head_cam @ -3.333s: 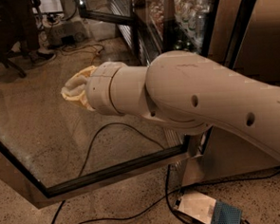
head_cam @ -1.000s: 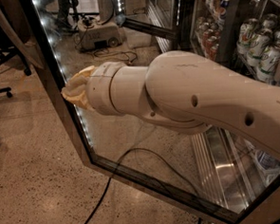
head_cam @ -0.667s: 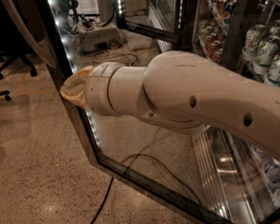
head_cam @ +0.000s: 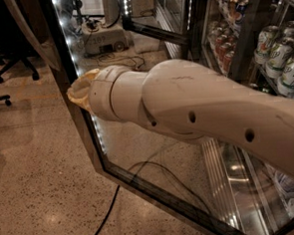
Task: Close right fridge door
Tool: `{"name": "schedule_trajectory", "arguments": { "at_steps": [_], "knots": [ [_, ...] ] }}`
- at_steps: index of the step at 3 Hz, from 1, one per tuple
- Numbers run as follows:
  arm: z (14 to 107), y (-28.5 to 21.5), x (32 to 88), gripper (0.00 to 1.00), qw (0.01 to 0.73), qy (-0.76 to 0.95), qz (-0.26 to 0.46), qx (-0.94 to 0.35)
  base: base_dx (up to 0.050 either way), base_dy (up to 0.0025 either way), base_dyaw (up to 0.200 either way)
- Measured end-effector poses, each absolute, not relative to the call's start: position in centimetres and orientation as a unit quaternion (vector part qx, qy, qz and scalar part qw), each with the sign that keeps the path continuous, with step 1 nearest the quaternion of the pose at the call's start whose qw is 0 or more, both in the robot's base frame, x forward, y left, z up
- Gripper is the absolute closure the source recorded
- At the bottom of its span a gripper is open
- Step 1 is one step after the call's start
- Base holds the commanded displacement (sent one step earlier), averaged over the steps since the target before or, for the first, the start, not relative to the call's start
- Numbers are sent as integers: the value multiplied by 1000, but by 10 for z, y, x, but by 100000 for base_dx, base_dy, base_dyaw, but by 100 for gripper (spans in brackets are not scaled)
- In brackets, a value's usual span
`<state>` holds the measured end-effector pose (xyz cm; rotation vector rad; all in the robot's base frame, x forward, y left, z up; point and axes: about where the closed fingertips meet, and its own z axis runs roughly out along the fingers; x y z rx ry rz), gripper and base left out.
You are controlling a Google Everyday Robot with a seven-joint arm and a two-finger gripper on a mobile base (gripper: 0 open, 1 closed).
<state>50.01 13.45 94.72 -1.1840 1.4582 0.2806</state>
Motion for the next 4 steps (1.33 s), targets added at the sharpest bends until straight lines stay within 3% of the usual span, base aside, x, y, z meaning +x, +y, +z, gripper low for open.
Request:
{"name": "schedule_trajectory", "arguments": {
  "at_steps": [1,4],
  "knots": [
    [939,97,505,100,595,638,24,-488,0,0,0],
    [918,62,519,100,598,659,-10,-457,0,0,0]
  ]
}}
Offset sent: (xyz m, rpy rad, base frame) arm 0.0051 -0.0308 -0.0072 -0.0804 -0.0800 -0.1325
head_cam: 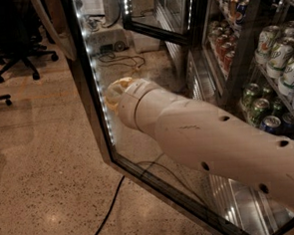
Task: Close right fridge door
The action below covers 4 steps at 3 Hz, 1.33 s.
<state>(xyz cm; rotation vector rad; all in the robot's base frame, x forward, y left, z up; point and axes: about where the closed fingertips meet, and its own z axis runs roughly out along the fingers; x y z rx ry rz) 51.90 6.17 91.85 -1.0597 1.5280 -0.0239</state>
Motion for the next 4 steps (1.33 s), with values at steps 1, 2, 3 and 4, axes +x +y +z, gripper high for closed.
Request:
{"name": "schedule_trajectory", "arguments": {
  "at_steps": [1,2,3,4],
  "knots": [
    [918,63,518,100,598,659,-10,-457,0,0,0],
    [912,50,526,100,600,668,-24,-440,0,0,0],
    [912,50,526,100,600,668,-24,-440,0,0,0],
    [912,46,528,100,602,672,-28,-431,0,0,0]
  ]
}}
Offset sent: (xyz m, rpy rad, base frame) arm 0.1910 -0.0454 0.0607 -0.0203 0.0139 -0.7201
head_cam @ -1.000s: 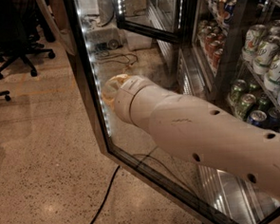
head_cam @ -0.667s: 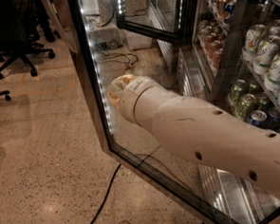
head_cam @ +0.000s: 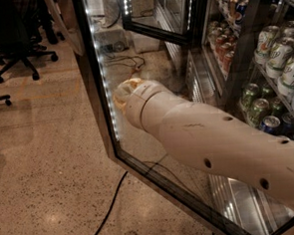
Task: Close right fridge door
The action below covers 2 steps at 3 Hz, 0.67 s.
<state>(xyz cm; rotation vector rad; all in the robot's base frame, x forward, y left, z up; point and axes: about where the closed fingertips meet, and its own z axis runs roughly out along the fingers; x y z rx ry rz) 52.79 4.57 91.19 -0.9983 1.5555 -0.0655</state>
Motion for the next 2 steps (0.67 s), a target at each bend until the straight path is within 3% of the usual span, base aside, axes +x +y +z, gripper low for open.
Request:
{"name": "schedule_trajectory", "arguments": {
  "at_steps": [2],
  "knots": [
    [904,21,551,100,603,690,-44,-399,0,0,0]
  ]
}}
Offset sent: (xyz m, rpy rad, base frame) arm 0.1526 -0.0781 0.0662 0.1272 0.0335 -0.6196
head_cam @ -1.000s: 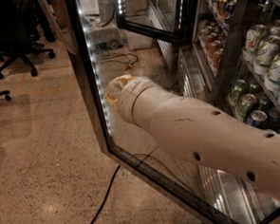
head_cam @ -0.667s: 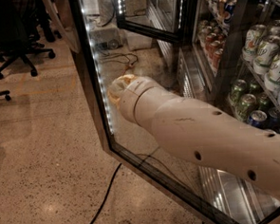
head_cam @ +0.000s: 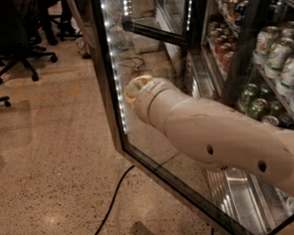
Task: Close right fridge door
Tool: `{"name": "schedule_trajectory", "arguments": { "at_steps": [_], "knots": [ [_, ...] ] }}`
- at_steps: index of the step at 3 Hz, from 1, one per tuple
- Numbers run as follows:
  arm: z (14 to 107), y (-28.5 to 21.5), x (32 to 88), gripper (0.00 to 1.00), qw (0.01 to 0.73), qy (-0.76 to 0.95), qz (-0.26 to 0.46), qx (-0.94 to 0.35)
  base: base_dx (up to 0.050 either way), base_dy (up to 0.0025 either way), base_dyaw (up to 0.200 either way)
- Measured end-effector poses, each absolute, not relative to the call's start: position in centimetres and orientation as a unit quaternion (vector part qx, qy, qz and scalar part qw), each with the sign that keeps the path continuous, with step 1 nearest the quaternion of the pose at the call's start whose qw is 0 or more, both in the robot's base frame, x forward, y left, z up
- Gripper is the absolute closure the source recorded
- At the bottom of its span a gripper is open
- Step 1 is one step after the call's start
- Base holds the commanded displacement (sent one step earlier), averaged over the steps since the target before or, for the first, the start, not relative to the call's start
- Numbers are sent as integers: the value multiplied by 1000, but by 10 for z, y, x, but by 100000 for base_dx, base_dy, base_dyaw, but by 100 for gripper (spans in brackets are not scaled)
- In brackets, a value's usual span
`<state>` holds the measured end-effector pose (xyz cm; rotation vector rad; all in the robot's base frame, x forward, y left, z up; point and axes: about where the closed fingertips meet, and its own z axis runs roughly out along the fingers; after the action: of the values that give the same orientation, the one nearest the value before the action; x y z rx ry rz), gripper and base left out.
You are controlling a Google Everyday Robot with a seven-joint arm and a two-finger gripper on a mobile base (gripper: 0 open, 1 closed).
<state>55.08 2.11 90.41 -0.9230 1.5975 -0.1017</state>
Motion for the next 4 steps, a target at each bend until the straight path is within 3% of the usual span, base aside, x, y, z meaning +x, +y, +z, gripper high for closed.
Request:
{"name": "schedule_trajectory", "arguments": {
  "at_steps": [1,4],
  "knots": [
    [904,12,576,100,607,698,-55,-377,0,0,0],
    [902,12,579,100,606,702,-60,-369,0,0,0]
  ]
}}
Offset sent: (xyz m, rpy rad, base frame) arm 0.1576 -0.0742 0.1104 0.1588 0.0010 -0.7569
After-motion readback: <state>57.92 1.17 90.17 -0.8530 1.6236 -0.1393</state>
